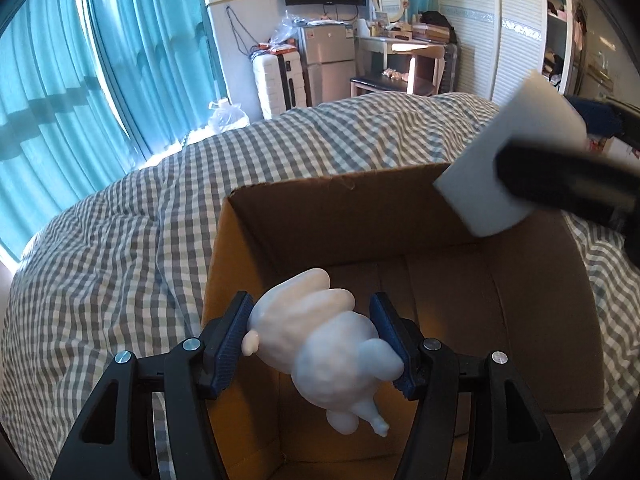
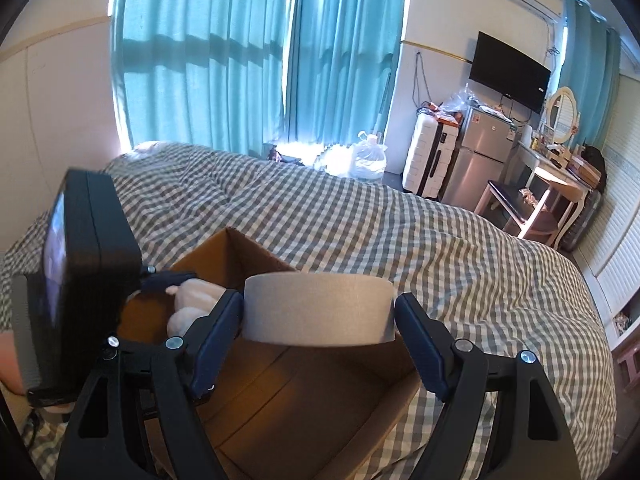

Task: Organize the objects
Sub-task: 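Carry the plush toy and tape roll into the cardboard box and release both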

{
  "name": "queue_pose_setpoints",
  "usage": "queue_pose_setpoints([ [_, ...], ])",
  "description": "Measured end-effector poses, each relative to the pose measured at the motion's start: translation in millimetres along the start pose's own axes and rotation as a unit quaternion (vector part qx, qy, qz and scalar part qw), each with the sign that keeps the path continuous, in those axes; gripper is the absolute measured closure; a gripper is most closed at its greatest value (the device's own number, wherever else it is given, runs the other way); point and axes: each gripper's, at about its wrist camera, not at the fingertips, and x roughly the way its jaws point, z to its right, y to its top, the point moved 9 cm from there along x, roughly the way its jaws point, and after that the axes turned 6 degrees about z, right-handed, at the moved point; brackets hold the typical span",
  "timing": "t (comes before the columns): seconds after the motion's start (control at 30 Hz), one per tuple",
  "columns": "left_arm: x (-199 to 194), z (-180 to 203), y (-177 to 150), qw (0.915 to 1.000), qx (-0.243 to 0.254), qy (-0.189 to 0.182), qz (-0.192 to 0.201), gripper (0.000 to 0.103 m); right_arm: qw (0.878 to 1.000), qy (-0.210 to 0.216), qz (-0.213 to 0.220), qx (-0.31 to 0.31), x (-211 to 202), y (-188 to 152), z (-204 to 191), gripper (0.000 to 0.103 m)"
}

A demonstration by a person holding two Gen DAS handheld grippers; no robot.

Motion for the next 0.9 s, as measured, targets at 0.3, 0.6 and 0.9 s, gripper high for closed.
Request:
queue_pose_setpoints([
  [0.3,-52.0,-2.1,6.4,0.9991,0.002,0.027,0.033,0.01,0.999,-0.009,0.024,0.038,-57.8,13.1,13.2,0.01],
  [0.6,-139.3,-0.6,21.4,0.9958,-0.021,0.053,0.071,0.009,0.998,-0.022,0.058,0.022,-148.7,26.3,11.9,0.01],
  [0.9,-207.4,6.2,-14.1,0.9919,-0.043,0.084,0.085,0.009,0.996,-0.028,0.084,0.01,-238.6,-1.3,-13.6,0.01],
])
